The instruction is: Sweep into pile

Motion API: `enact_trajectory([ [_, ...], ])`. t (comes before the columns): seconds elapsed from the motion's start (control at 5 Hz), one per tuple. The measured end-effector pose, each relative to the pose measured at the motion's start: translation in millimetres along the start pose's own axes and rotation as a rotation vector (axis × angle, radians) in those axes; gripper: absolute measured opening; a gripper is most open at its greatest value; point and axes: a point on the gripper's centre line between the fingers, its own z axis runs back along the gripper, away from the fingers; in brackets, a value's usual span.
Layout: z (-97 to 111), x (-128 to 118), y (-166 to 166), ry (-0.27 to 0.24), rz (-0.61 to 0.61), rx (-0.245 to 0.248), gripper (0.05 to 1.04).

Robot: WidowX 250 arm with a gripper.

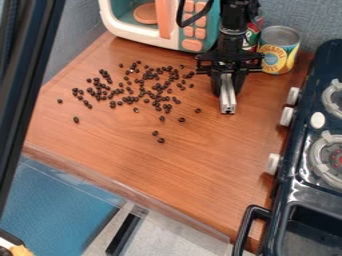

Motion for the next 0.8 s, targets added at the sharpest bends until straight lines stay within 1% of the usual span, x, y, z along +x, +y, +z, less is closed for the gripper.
enact_trajectory([
  [0.2,0,0,5,0.019,0.021,0.004,0.387],
  [0.4,8,12,17,0.013,0.072,0.002,0.387],
  [0.6,1,21,28,0.039,0.118,0.014,0.387],
  [0.8,0,24,34,0.049,0.139,0.010,0.387],
])
